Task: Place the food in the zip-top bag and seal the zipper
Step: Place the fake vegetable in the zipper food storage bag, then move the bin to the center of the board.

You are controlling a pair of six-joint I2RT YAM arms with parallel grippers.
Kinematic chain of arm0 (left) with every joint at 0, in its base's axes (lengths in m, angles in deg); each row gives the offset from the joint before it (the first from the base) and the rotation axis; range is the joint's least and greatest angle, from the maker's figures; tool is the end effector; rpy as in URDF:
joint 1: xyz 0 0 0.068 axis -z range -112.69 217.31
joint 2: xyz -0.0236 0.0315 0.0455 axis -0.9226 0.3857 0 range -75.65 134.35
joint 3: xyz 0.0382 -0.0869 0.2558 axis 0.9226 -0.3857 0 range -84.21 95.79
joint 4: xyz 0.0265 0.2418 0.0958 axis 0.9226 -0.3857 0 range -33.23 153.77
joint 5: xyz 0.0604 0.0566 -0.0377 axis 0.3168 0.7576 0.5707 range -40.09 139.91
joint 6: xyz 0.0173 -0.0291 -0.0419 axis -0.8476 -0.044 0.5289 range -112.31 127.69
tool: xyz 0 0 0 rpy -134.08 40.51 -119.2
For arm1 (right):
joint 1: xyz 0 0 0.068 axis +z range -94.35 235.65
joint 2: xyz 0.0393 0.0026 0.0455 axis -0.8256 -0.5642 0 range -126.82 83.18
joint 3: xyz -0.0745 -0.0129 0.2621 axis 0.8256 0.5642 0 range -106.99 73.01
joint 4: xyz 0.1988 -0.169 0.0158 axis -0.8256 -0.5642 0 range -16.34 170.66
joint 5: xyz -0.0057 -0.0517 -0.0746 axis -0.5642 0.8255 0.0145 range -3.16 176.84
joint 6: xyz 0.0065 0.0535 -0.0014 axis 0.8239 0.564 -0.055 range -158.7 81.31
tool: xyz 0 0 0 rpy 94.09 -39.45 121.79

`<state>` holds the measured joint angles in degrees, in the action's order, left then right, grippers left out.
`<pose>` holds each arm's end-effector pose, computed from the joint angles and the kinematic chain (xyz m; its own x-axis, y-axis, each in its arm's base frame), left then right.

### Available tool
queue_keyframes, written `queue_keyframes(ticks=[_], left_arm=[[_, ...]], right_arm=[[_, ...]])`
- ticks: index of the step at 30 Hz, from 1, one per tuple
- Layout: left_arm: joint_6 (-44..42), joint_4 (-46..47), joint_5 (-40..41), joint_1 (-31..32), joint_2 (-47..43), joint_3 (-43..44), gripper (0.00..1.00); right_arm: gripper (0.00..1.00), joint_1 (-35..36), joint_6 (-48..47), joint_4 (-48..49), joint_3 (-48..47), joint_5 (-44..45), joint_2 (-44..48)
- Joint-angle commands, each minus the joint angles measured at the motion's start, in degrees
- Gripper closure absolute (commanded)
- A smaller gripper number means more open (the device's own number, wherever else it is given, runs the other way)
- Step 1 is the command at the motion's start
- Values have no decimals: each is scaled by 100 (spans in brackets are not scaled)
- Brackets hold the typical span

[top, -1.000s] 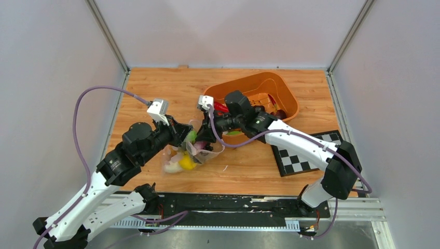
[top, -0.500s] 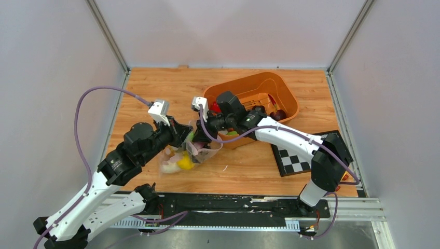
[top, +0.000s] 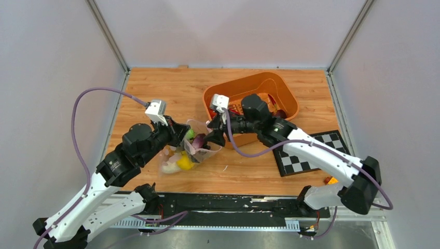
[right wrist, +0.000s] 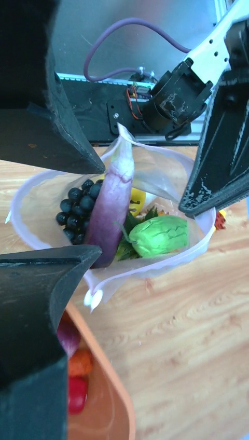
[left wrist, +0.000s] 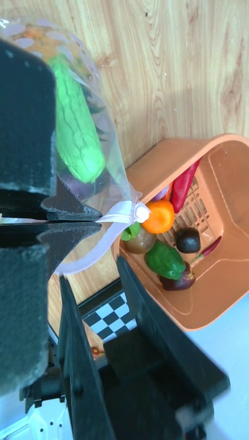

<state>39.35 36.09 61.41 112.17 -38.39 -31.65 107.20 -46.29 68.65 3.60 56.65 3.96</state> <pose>0.1019 -0.0913 0.3726 -0.4196 -0.3081 -0.8538 0.3911 0.7875 -0.4763 0.1847 0.2614 0.3513 -0.1011 -0.3112 -0.9450 -0.9893 0.1318 0.0625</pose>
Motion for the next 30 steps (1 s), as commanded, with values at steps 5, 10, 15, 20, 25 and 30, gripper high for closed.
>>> queue_keyframes(ticks=[5, 10, 15, 20, 25, 30], left_arm=[[47, -45, 792, 6, -338, 186, 100], [60, -481, 1379, 5, -631, 304, 100], [70, -761, 1794, 5, -958, 392, 100], [74, -852, 1989, 5, -1121, 405, 100], [21, -715, 1707, 5, -1027, 404, 100], [-66, -594, 1326, 5, -846, 435, 100]], right_arm=[[48, -228, 302, 406, 362, 1575, 536], [53, -280, 572, -32, -157, 1814, -213], [59, -277, 724, -73, -474, 1539, -828], [62, -280, 968, 128, -591, 911, -1189], [61, -268, 976, -225, -894, 1213, -1745], [55, -358, 976, -507, -952, 2372, -1907]])
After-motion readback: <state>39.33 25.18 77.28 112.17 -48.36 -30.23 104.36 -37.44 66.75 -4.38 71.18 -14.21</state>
